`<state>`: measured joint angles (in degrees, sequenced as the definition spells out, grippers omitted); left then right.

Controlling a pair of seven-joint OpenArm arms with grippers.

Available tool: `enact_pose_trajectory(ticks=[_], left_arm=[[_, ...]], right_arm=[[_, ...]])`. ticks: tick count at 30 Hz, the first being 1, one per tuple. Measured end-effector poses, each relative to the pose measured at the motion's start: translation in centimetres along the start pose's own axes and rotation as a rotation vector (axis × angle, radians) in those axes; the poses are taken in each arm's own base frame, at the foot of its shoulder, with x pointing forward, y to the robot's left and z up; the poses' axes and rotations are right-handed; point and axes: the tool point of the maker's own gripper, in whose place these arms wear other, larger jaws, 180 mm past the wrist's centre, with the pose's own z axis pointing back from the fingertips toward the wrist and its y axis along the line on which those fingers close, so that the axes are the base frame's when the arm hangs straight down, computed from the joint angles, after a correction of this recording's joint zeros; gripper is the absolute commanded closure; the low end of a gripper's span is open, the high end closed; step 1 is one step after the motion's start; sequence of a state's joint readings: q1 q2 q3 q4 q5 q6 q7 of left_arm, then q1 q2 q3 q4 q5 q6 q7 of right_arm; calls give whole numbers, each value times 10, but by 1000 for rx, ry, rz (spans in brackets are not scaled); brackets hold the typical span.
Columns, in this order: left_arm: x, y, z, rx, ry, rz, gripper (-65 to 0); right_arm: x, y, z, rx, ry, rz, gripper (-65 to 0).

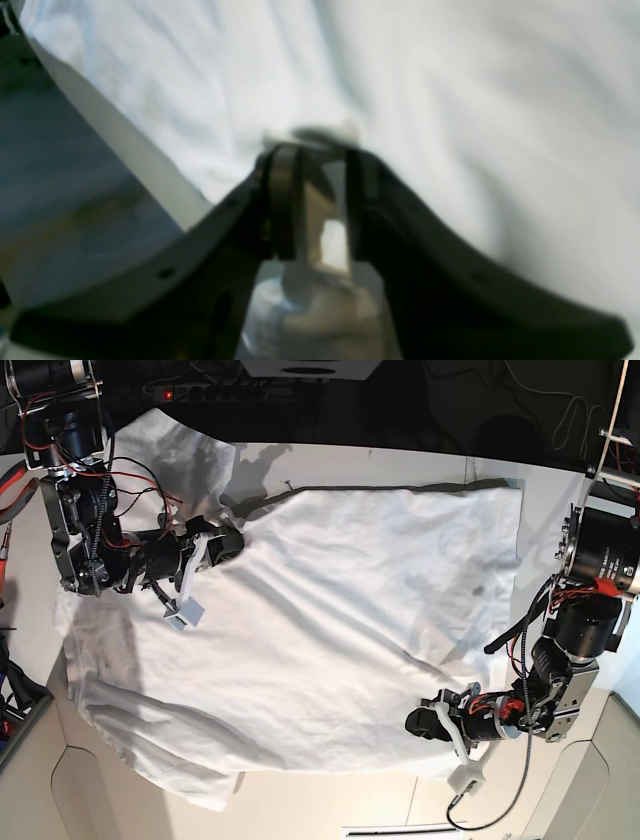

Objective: Layout the t-shirt on the table in an organized manner, then fold the t-shirt properly
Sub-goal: 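Open both grippers and smooth the shirt, moving grippers outward along its edges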

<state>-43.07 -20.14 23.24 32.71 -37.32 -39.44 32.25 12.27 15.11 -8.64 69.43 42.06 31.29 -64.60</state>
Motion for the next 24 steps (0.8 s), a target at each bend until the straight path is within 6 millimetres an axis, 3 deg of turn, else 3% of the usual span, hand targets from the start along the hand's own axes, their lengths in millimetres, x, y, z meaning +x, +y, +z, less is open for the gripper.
enact_pose_trajectory(ticks=[7, 11, 14, 20, 24], left_arm=[[-76, -40, 24, -174, 290, 78, -146], [-91, -45, 54, -259, 280, 159, -146], [-118, -43, 66, -265, 327, 191, -146], [-203, -42, 73, -200, 505, 183, -146], [-219, -33, 69, -150, 427, 75, -146]], right_arm=[[53, 29, -5, 48, -86, 57, -167], [86, 42, 0, 66, -145, 94, -167], [97, 46, 3, 70, -165, 108, -167], [120, 28, 15, -35, -237, 148, -167], [139, 5, 28, -148, -346, 171, -167]])
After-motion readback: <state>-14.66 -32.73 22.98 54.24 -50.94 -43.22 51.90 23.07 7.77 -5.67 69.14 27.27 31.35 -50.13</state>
